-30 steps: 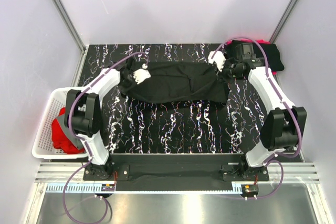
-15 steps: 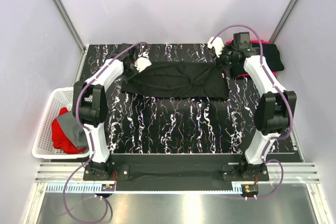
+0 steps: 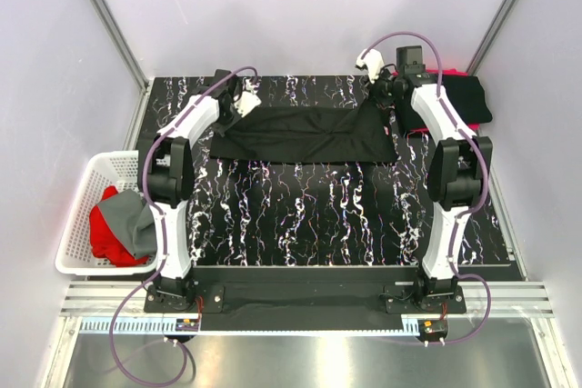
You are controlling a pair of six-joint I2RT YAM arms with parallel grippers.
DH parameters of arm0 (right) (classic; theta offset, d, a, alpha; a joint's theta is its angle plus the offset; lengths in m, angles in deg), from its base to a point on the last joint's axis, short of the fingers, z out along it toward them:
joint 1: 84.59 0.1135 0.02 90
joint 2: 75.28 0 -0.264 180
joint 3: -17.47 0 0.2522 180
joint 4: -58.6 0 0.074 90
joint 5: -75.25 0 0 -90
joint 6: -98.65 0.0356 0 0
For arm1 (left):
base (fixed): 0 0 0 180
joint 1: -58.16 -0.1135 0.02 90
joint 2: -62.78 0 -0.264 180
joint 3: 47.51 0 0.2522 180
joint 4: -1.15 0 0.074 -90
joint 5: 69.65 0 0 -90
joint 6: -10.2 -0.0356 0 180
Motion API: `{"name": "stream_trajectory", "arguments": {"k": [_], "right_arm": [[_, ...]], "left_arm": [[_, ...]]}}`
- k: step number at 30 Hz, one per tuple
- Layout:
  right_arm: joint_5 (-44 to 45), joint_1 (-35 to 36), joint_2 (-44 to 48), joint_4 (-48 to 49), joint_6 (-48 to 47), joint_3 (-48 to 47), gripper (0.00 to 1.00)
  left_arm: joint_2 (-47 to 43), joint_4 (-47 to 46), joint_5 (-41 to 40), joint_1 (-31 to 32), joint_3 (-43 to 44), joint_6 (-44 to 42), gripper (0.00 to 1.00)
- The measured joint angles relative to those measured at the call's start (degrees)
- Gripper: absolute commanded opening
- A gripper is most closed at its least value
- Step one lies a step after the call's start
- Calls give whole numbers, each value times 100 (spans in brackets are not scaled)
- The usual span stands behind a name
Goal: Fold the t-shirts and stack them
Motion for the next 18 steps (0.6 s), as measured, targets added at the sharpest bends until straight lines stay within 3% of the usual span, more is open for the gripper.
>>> {"name": "stream_trajectory", "arguments": {"k": [7, 18], "right_arm": [[116, 0, -396, 103, 120, -494, 0], [238, 0, -1248, 153, 378, -1224, 0]], "left_arm": [[376, -7, -149, -37, 557, 109, 0], [833, 48, -387, -50, 734, 146, 0]]}}
